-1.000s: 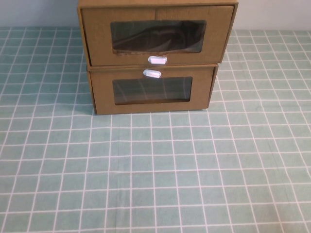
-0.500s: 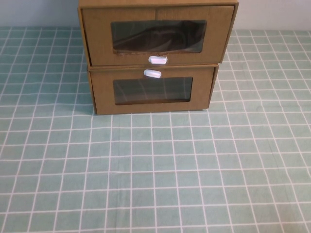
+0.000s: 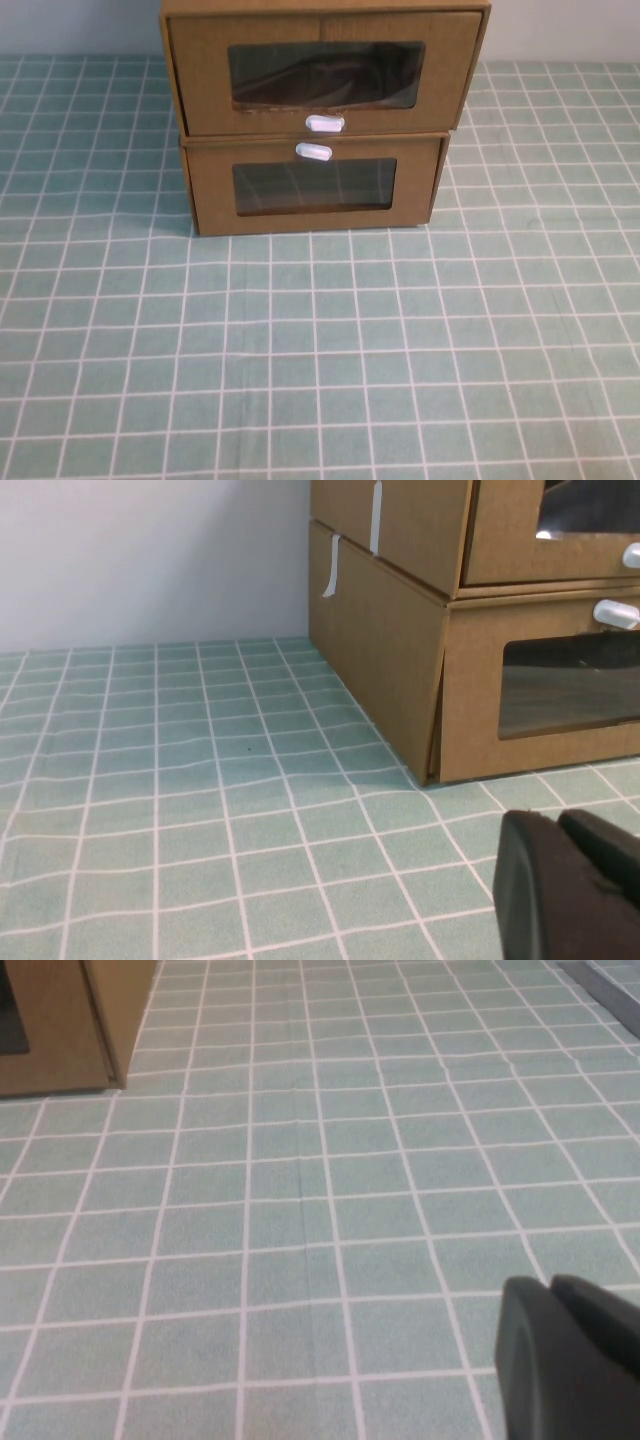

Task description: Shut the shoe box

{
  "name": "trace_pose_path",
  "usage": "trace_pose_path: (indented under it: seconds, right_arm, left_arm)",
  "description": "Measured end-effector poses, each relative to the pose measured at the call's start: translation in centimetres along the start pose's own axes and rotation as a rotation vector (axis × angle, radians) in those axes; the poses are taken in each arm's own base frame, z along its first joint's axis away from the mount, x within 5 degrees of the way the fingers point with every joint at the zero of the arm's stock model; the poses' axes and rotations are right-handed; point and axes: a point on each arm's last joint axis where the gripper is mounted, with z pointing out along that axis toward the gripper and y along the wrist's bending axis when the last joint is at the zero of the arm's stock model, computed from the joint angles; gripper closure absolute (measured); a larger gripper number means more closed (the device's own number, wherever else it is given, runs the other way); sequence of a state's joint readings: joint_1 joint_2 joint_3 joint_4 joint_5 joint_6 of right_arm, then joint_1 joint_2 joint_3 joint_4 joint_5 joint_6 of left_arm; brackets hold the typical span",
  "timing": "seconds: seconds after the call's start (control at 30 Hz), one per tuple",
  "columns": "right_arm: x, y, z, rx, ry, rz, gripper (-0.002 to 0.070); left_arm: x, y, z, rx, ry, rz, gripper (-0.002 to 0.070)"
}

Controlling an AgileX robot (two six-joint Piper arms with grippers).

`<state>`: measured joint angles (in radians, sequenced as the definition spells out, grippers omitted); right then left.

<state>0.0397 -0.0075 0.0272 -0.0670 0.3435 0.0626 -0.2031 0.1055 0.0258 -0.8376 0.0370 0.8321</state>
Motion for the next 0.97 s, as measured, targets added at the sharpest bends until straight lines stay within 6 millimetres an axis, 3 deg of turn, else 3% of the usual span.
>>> trace_pose_path:
  seconds: [0.23, 0.47, 0.63, 0.97]
  right_arm:
    - [0.0, 0.0, 0.0, 0.000, 0.000, 0.000, 0.0687]
    - [0.0, 0.0, 0.0, 0.000, 0.000, 0.001, 0.0687]
    - [0.0, 0.0, 0.0, -0.001, 0.002, 0.002, 0.0687]
    - [0.0, 0.0, 0.0, -0.001, 0.002, 0.003, 0.0687]
  left_arm:
    - [0.0, 0.1, -0.1, -0.017, 0.001, 0.123, 0.0680]
    - [0.6, 0.8, -0.9, -0.134, 0.028, 0.059, 0.0680]
    - [2.3, 0.9, -1.1, -0.146, 0.206, 0.022, 0.0680]
    - [2.3, 0.9, -1.2, -0.149, 0.217, 0.028, 0.0680]
